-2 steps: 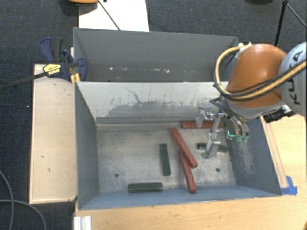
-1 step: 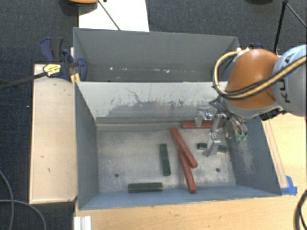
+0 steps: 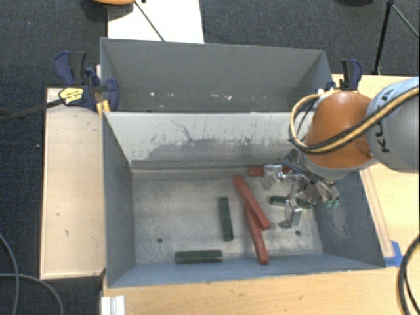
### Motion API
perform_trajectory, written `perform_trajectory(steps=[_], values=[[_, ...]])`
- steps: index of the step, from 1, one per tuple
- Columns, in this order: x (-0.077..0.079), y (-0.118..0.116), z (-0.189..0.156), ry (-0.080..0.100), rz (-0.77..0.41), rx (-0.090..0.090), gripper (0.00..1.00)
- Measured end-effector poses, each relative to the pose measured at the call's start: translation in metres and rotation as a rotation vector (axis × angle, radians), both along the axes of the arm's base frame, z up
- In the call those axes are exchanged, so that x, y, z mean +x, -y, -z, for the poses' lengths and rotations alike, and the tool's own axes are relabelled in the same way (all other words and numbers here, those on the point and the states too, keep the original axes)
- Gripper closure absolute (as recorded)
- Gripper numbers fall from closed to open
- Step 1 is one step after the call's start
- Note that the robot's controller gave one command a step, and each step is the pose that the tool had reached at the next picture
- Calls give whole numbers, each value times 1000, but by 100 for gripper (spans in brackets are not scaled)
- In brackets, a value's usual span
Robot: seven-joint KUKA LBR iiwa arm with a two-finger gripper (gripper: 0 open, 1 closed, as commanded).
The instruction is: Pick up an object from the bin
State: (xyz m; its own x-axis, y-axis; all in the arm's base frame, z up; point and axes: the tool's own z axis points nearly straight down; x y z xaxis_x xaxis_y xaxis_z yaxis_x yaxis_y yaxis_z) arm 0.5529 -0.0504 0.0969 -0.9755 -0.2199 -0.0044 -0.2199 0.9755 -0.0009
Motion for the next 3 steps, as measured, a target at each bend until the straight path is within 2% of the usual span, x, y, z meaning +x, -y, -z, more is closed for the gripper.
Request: perform_trajectory(steps=[1,2,3], values=[[24,55,26,-1,178,0,100],[24,55,26,-1,178,0,100],[21,57,-119,0,74,0,100]])
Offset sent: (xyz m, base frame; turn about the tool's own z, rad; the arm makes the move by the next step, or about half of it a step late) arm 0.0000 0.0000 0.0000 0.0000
